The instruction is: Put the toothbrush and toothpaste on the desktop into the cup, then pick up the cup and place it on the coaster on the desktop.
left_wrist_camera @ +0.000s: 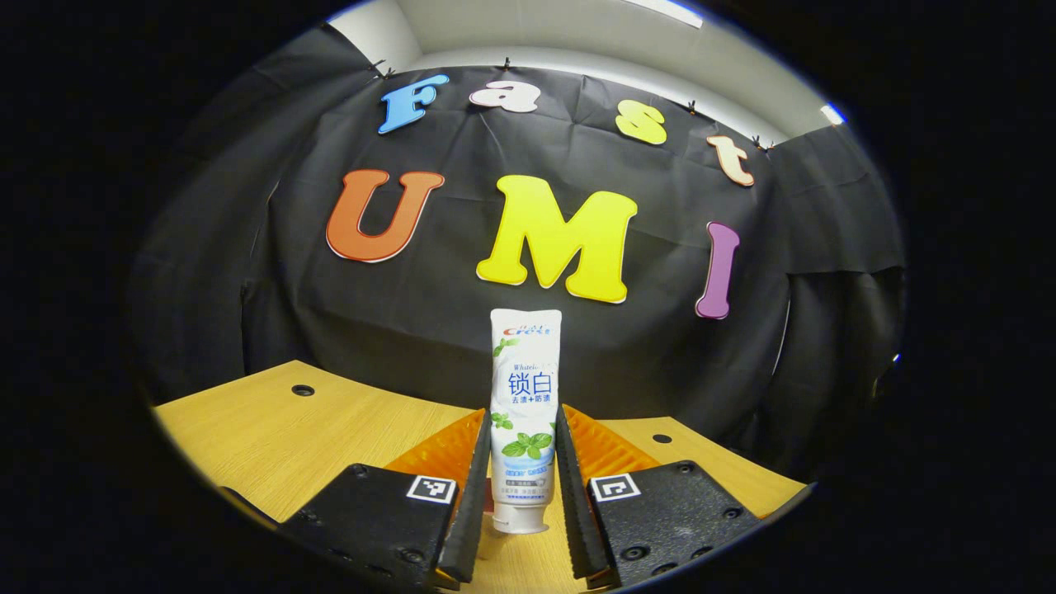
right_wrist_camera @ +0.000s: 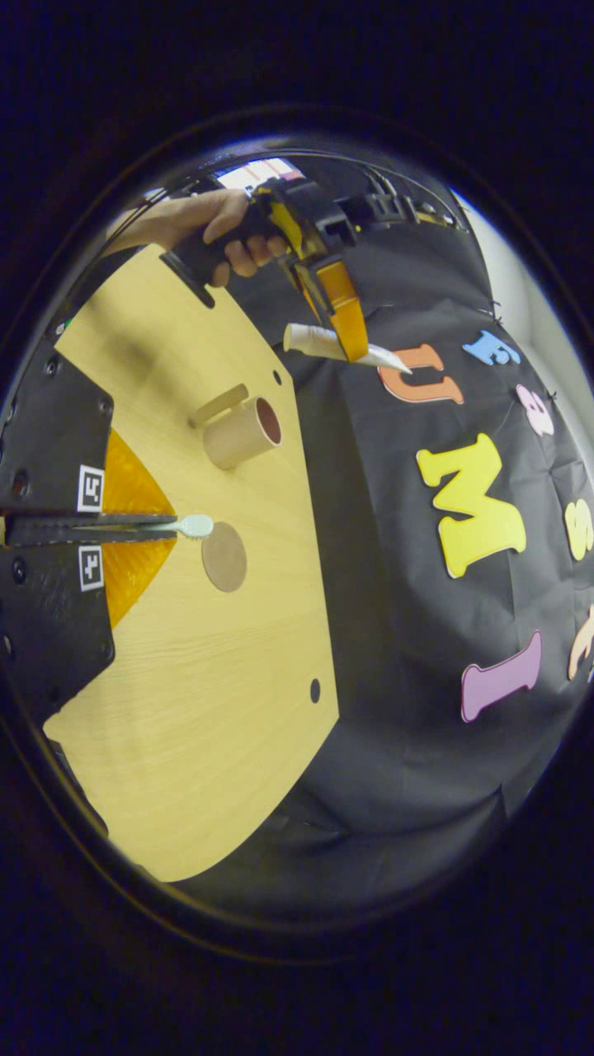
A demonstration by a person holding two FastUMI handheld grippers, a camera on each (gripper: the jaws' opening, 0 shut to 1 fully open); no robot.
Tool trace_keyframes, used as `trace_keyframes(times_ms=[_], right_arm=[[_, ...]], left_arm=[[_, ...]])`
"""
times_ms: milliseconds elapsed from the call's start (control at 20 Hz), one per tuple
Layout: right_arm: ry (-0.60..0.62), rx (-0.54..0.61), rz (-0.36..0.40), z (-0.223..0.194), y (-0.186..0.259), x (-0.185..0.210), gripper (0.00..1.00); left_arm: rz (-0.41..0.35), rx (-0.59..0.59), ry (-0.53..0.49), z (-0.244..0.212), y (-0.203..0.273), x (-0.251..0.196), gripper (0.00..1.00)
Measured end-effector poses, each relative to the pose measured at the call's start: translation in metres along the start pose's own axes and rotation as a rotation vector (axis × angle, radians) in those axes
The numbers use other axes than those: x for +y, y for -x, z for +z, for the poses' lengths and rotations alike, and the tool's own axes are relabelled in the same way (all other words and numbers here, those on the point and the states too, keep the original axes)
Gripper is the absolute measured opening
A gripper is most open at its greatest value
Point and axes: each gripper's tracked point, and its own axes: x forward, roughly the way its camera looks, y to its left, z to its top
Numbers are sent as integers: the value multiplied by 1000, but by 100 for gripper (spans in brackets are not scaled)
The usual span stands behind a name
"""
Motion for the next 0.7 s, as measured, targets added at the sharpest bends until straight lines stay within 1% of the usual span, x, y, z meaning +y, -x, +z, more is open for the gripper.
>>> trace_keyframes(times_ms=[200,400,450,500,700], right_arm=[[8,-43,19,18,14,6,0],[37,-107,26,39,28,12,0],[45,-114,26,42,30,12,0],[48,-117,26,43,31,12,0],[39,-107,30,39,32,12,0]], left_arm=[[5,8,4,-14,-23,9,45],[-7,28,23,-27,-37,7,45],[-6,37,26,-31,-40,7,41],[-8,41,34,-34,-43,7,45],[-12,54,55,-41,-47,8,45]])
